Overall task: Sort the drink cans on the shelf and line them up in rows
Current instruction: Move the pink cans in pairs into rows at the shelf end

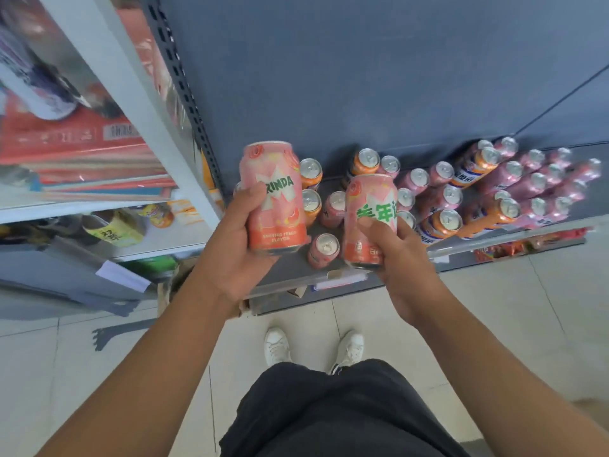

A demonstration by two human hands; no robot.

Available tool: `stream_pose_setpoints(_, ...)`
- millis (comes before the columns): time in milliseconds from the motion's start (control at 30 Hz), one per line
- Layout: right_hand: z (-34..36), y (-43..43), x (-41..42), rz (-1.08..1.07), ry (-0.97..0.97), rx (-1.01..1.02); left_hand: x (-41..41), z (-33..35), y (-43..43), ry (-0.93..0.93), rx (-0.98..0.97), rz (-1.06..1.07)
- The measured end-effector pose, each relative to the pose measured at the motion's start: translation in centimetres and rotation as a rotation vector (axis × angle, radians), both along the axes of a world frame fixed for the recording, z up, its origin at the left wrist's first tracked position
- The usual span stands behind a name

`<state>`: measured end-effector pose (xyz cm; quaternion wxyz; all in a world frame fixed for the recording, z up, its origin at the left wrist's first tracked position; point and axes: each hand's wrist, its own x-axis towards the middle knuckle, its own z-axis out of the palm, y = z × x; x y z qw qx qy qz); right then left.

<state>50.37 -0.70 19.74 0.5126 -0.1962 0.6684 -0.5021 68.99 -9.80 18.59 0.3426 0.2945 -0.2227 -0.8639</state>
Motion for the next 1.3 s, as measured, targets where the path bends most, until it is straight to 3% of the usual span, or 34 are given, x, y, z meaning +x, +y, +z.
stream_pose_setpoints(167,3.2,1.4,-4.3,-0.105,0.017,-0.109,-5.0,3.3,0.0,-0.066,-0.028,-0.058)
stream_pose_setpoints(333,5.5,5.1,-10.6,-0.259,-0.006,-0.195,-12.0,6.0,2.6,0.013,-0.01,-0.244)
stream_pose_setpoints(600,7.7,15.4,-23.4,-0.438,0.007,-0.251,-27.9,8.7,11.2,0.034,-0.046,-0.431)
stream_pose_setpoints(767,9.3,22.2,-30.9,-0.573,0.04,-0.284,-37.6,9.0,17.1,-0.048,-0.016,-0.537)
stream_pose_setpoints(1067,10.1,30.9,-40.3,-0.834,0.043,-0.283,-50.8,9.9,23.3,-0.085,-0.17,-0.784)
stream_pose_setpoints(1300,9.8,33.0,-47.4,-0.997,0.071,-0.297,-60.5,9.1,24.3,-0.003,-0.246,-0.928)
